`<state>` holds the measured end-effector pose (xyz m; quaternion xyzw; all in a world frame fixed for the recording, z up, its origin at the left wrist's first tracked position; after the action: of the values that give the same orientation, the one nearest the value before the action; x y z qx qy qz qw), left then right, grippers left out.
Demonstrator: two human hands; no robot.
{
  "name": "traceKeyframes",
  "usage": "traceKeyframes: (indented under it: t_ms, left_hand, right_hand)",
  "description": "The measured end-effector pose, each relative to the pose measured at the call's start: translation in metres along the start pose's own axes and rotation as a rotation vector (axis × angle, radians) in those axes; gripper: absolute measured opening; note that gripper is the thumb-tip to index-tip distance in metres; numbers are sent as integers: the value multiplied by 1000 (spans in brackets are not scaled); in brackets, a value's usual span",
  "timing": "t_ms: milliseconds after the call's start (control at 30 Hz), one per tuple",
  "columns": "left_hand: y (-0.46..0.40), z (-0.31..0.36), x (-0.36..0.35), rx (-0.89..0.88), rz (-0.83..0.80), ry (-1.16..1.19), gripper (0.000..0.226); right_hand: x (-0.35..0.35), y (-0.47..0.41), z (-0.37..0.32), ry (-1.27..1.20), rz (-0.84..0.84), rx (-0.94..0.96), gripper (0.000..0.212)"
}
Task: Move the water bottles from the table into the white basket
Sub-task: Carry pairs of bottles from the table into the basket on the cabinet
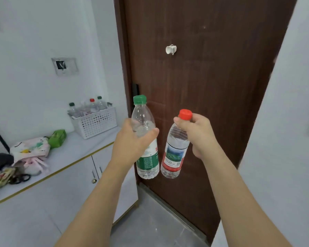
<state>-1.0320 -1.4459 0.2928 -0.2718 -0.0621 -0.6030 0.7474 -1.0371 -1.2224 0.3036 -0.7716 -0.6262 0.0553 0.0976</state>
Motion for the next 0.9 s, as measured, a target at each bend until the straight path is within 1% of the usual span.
traceKeyframes:
  t_ms: [67,200,300,367,500,567,633,733,800,900]
  left_hand:
    - [-34,-25,7,22,-1,-29,62]
    - [-108,-66,21,31,54,-44,55]
    - [-170,-81,42,25,117,-110,75]
    - [-213,-89,56,34,129,-160,82]
    - [-286,-109,94,40,175,-221,65]
    - [-318,-126,115,64,215,-178,62]
    - [-353,-147,134,82,248,-79,56]
    - [-403,-175,162,57,289,73,45]
    - [-438,-197,174,51,268,130,44]
    - [-491,-232,183,72,201,191,49]
  right_hand:
    - [-33,-34,16,-17,-37,-8,12]
    - [-99,-110,42,-33,-116,12,9]
    - [-146,-175,43,-63,-154,31,9]
    - [-180,-218,36,-84,-185,67,9]
    - [-253,-293,19,-93,-235,128,12]
    - [-288,-325,16,-121,-271,143,14]
    - [-321,-356,17,-133,-293,161,11]
    - [-367,-400,23,-157,-314,161,13]
    - [-396,-429,32,-172,-302,152,15]
    - [-441,-470,46,-156,-287,130,11]
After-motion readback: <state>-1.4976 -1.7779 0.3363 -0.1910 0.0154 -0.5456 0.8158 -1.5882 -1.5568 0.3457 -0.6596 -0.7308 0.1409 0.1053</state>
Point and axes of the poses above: each hand's wrist, its own y-axis away from the middle knuckle, its own x-axis out of the back of the hand, z = x × y, the point moved 9 cm from there along -y, towards the middle knuckle, and after that the axes turned 4 degrees about -z, right-handed, at the moved point
